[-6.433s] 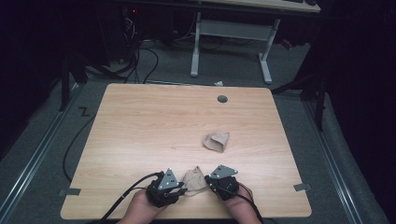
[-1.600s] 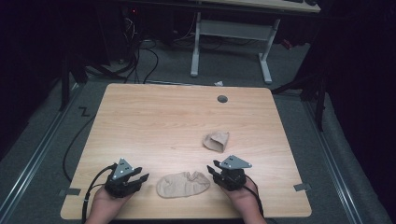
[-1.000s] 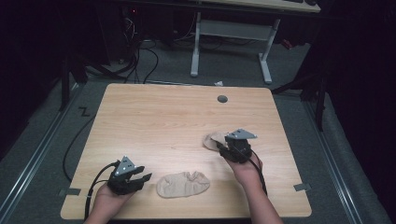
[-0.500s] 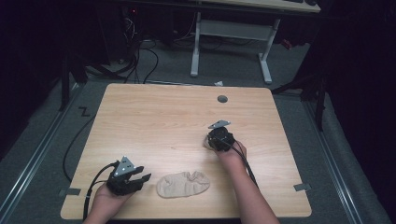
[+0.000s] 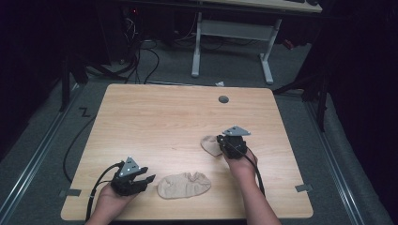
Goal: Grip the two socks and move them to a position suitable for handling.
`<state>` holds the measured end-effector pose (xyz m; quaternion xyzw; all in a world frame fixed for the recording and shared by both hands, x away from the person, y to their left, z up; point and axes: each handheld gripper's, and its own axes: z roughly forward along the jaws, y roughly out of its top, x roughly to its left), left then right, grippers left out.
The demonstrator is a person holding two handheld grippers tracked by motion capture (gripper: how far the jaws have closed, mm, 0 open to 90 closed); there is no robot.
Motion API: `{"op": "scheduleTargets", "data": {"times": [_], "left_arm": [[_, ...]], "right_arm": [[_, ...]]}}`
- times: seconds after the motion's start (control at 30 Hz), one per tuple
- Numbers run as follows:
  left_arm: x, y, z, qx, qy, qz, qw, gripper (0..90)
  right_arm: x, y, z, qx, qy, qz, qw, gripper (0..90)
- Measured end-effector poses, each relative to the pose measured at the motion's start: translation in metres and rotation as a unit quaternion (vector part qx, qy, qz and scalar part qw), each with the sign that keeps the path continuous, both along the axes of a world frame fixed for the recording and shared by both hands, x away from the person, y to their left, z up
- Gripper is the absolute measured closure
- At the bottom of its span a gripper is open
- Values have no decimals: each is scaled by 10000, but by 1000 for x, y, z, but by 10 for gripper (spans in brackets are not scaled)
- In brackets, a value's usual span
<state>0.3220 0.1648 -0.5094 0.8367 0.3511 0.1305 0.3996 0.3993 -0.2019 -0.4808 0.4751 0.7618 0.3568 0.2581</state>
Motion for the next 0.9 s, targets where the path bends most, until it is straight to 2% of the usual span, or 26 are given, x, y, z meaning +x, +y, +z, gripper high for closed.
{"op": "scheduleTargets", "data": {"times": [0.17, 0.27, 0.4, 0.53, 0.63, 0.7, 0.73, 0.77, 0.8, 0.87, 0.9], "left_arm": [[1, -2, 0, 9, 10, -17, 10000, 556], [1, -4, -1, 60, 26, -61, 10000, 556], [2, -6, -3, 83, 33, -88, 9999, 556], [3, -7, -3, 111, 39, -108, 9999, 556], [2, -8, -2, 112, 34, -116, 9999, 555], [3, -8, -2, 109, 36, -116, 9999, 554], [3, -8, -2, 104, 40, -113, 9999, 554], [3, -8, -2, 106, 38, -113, 9999, 554], [3, -8, -2, 102, 34, -110, 9999, 554], [3, -9, -1, 85, 35, -106, 9999, 554], [3, -9, -1, 89, 48, -121, 9999, 553]], "right_arm": [[-19, -20, -2, 193, -161, -143, 9996, 847], [-29, -33, -5, 337, -183, -267, 9989, 827], [-45, -54, -10, 319, -256, -488, 9980, 804], [-55, -73, -16, 398, -223, -761, 9961, 761], [-62, -84, -17, 390, -243, -872, 9951, 710], [-66, -89, -15, 288, -308, -978, 9943, 696], [-68, -91, -14, 229, -355, -1011, 9940, 710], [-69, -93, -13, 147, -393, -1065, 9934, 764], [-69, -95, -14, 106, -349, -1078, 9935, 808], [-66, -96, -20, 168, -35, -1048, 9943, 863], [-63, -95, -25, 110, 143, -1045, 9944, 873]]}}
